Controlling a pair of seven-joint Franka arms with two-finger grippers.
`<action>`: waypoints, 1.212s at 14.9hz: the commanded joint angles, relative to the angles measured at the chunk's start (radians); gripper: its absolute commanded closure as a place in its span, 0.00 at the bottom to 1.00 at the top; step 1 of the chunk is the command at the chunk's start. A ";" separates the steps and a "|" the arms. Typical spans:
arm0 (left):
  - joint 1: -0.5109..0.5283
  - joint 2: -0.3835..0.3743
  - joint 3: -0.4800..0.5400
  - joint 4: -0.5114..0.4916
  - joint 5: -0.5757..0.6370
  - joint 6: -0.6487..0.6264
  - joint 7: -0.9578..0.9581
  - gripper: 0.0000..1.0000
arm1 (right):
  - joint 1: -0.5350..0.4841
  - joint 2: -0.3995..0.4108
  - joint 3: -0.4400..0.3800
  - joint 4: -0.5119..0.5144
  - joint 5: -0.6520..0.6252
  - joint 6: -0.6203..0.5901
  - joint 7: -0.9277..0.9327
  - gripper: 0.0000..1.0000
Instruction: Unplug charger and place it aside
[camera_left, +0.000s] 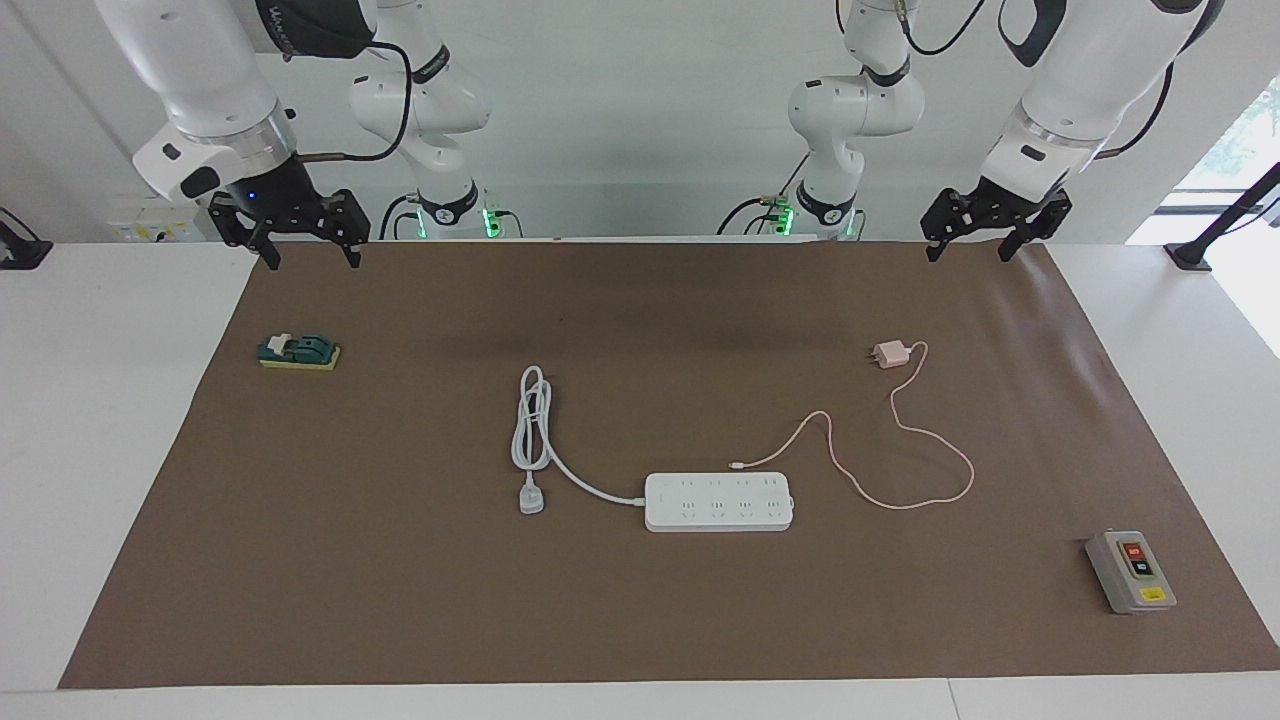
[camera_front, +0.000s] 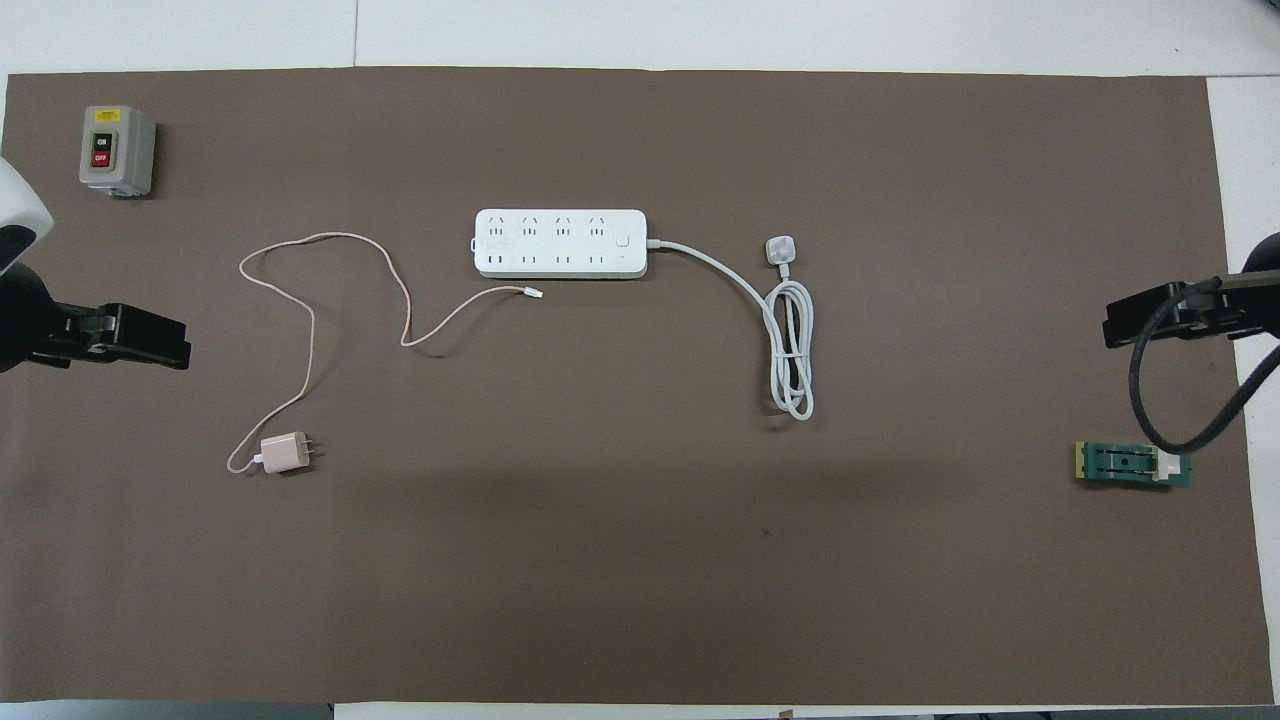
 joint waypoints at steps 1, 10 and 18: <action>-0.015 -0.031 0.014 -0.021 -0.003 -0.015 0.012 0.00 | 0.003 0.023 -0.003 0.018 -0.017 -0.002 -0.023 0.00; -0.022 -0.029 0.014 -0.021 -0.003 -0.015 0.012 0.00 | 0.013 0.017 -0.039 0.027 -0.016 -0.036 -0.023 0.00; -0.030 -0.026 0.014 -0.024 -0.003 -0.015 0.012 0.00 | 0.011 0.015 -0.037 0.022 -0.016 -0.031 -0.018 0.00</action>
